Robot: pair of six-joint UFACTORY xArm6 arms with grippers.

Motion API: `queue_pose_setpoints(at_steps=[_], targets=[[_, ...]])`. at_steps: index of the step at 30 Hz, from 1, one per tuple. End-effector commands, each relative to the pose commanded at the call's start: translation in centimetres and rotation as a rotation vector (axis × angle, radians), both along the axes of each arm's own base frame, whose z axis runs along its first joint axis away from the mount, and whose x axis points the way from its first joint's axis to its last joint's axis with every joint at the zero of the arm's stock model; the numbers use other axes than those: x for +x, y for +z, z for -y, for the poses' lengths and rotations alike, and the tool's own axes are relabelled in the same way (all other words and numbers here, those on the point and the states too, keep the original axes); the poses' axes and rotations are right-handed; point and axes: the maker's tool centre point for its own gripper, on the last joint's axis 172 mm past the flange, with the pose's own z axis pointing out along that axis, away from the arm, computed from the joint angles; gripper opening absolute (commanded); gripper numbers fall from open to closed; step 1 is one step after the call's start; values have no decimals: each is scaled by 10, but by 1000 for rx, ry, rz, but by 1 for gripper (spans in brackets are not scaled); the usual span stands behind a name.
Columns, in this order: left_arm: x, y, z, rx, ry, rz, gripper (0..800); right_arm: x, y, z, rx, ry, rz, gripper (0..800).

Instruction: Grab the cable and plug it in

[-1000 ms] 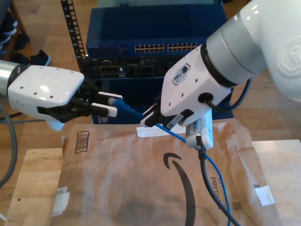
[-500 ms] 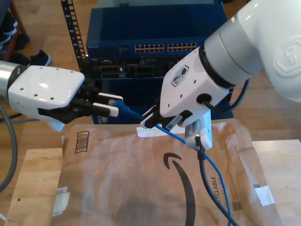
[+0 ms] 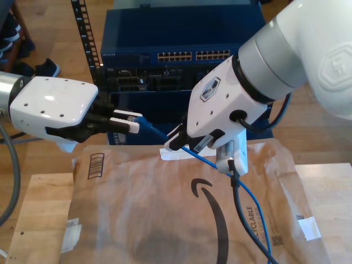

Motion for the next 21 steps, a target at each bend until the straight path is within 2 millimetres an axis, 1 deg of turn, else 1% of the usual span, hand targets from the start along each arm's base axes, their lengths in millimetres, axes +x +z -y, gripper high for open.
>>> queue_pose_setpoints(at_steps=[1, 2, 3, 4, 5, 6, 7, 8, 9, 10, 12, 13, 15, 17, 18, 19, 20, 21], targets=[[-1, -1, 0, 2, -2, -3, 1, -1, 0, -1, -1, 13, 10, 423], [-1, 0, 0, 1, -2, -2, 1, 0, 1, -1, -2, 37, 30, 480], [-1, 0, 0, 1, -5, -2, 1, 2, 3, 0, -3, 54, 57, 560], [-2, 1, 0, 5, -7, -1, 1, 4, 10, 1, -1, 69, 88, 604], [-1, 1, 0, 8, -4, -5, 1, 6, 24, 2, 7, 80, 137, 610], [0, 0, -3, 10, 3, -14, 1, 12, 50, 8, 25, 70, 214, 616], [1, 1, -6, 11, 14, -35, 1, 22, 71, 18, 44, 37, 279, 637], [2, 1, -7, 16, 24, -64, 1, 33, 86, 29, 52, 4, 336, 641], [4, 1, -7, 26, 35, -93, 1, 37, 98, 37, 58, -7, 384, 648], [6, 1, -9, 32, 44, -123, 1, 38, 105, 42, 57, -7, 414, 661], [11, -2, -16, 28, 66, -199, 1, 38, 104, 45, 44, 19, 443, 685], [13, -5, -18, 26, 72, -249, 1, 36, 100, 45, 39, 33, 449, 703], [16, -10, -21, 6, 67, -362, 1, 34, 92, 48, 34, 40, 460, 707], [22, -3, -25, -60, 65, -423, 1, 40, 97, 55, 39, 17, 531, 708], [27, 2, -29, -101, 67, -431, 1, 44, 97, 58, 39, 8, 574, 708], [30, 8, -31, -134, 70, -430, 1, 47, 102, 62, 40, -2, 625, 708], [31, 14, -31, -155, 68, -430, 1, 48, 103, 62, 43, -7, 655, 708], [31, 18, -31, -162, 62, -443, 1, 47, 100, 59, 44, -3, 669, 708]])
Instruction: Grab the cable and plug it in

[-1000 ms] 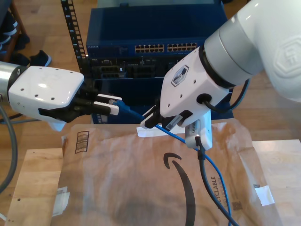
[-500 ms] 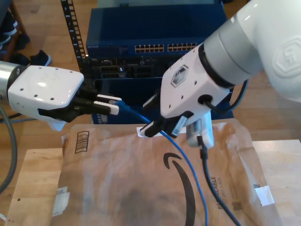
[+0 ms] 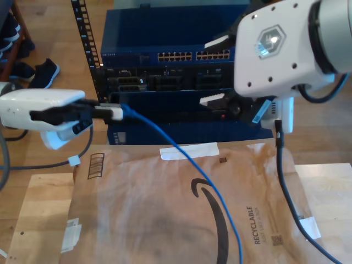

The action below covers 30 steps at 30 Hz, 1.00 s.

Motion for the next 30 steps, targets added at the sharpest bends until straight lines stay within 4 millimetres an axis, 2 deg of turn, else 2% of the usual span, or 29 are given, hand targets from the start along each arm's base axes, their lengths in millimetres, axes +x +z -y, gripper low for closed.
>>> queue_pose_setpoints(at_steps=[4, 9, 11, 14, 18, 26, 30], targets=[[-10, 10, 0, -32, -60, -96, 1, -6, -18, -24, 10, 28, 38, 707], [-9, 3, -4, -65, -92, -184, 1, -22, -8, -79, 21, 136, 164, 689], [-11, 2, -5, -78, -104, -195, 1, -28, -1, -94, 39, 155, 194, 686], [-11, 5, -5, -91, -108, -193, 1, -30, -1, -96, 43, 158, 200, 682], [-19, 26, -7, -159, -141, -166, 1, -29, -12, -96, 31, 158, 184, 681], [-22, 28, -8, -170, -152, -164, 2, -42, -10, -109, 38, 194, 185, 655], [-26, 30, -9, -179, -167, -164, 3, -44, -15, -113, 32, 206, 179, 573]])
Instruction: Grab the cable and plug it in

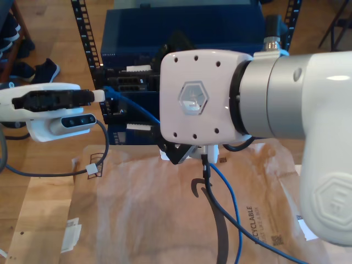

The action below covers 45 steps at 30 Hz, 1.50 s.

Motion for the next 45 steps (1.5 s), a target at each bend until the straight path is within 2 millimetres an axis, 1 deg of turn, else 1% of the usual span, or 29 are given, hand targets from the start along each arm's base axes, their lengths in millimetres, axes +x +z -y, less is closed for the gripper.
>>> queue_pose_setpoints(at_steps=[5, 7, 9, 10, 12, 16, 22, 30, 35, 38, 45], targets=[[-1, 0, 1, 0, -4, -2, 3, 1, -1, -3, -3, 3, -3, 551], [-1, 0, 1, 0, -4, 0, 3, 2, -1, -5, -4, 4, -3, 495], [-1, 0, 1, 0, -4, 0, 3, 5, 2, -4, 5, -7, 7, 448], [-1, 0, 1, 0, -4, -2, 3, 4, 1, -6, 4, -3, 7, 433], [-1, 0, 1, -1, -5, 0, 3, 2, -2, -13, -4, 11, 2, 431], [-2, 0, 1, -2, -8, -1, 3, 3, -6, -15, -9, 12, -4, 431], [-2, 0, 1, 0, -7, -2, 3, 5, -1, -15, 1, 3, 7, 388], [-3, 0, 2, -2, -10, -3, 3, 6, -1, -15, 0, 2, 9, 321], [-3, 0, 2, -2, -13, -2, 3, 8, 1, -14, 6, -5, 16, 313], [-4, 1, 4, -1, -17, 0, 3, 9, -3, -16, 0, -6, 11, 310], [-6, -1, 8, 0, -32, -6, 3, 10, -3, -16, 0, -7, 12, 292]])
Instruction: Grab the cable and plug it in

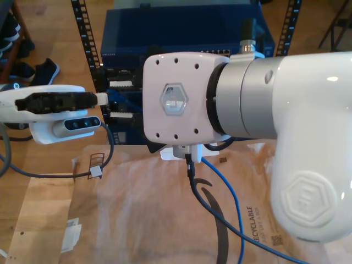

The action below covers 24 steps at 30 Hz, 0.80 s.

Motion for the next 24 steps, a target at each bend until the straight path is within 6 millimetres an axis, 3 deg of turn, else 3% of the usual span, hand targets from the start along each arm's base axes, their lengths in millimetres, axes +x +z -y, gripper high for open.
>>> queue_pose_setpoints(at_steps=[8, 12, 13, 14, 15, 16, 19, 21, 24], targets=[[0, 1, 1, 1, -2, 3, 3, 1, 2, 1, 5, -5, 6, 214], [0, 1, 1, 1, -2, 3, 11, 1, 6, -1, 17, -7, 18, 125], [-1, 1, 0, 0, -4, 2, 54, 0, 7, -2, 19, -7, 18, 94], [-4, 4, 0, -9, -17, 3, 225, 0, 7, -2, 19, -7, 18, 50], [-10, 7, -1, -19, -39, 2, 333, 0, 7, -2, 19, -7, 18, 28], [-13, 9, -2, -25, -52, -3, 351, 0, 6, -1, 19, -8, 16, 19], [-14, 10, -2, -22, -68, -30, 566, 0, 5, -1, 19, -9, 13, 1], [-13, 10, -2, -20, -61, -27, 798, 0, 3, -1, 16, -8, 12, 1], [-8, 9, -2, -7, -40, -20, 798, 1, 2, -1, 11, -9, 14, 1]])
